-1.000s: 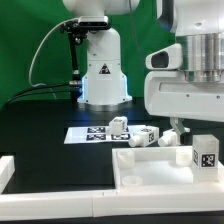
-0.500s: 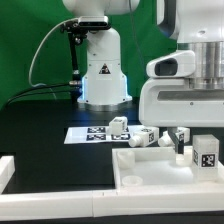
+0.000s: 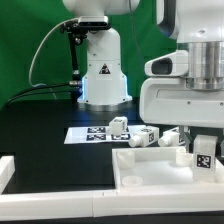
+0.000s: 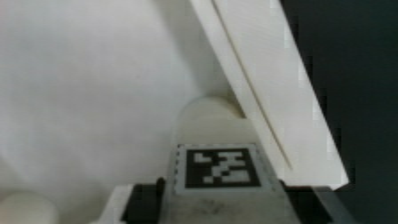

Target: Assemble one leg

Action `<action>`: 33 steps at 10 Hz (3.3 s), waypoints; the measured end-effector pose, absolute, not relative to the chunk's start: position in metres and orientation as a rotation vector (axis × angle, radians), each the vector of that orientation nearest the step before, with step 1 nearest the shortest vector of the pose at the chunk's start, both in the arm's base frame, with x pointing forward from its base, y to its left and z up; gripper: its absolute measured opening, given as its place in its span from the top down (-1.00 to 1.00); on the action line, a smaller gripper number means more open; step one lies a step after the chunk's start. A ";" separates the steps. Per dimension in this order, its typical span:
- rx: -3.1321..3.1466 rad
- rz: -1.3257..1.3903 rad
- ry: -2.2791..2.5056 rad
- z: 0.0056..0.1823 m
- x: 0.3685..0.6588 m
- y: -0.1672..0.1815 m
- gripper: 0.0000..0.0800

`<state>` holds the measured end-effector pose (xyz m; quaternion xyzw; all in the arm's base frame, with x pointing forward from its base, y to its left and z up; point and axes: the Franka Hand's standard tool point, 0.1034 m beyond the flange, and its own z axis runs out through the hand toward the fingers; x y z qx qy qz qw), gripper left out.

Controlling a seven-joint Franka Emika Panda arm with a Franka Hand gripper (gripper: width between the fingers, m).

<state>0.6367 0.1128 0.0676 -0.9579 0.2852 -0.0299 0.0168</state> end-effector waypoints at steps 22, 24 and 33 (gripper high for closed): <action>-2.930 -0.224 0.920 0.072 0.638 0.119 -0.62; -3.104 -0.244 0.281 0.073 0.642 0.120 -0.62; -2.815 -0.222 1.243 0.071 0.641 0.110 0.28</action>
Offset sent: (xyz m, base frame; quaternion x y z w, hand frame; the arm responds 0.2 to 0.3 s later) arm 0.0028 -0.0109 -0.0096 -0.0684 0.0038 0.2874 0.9554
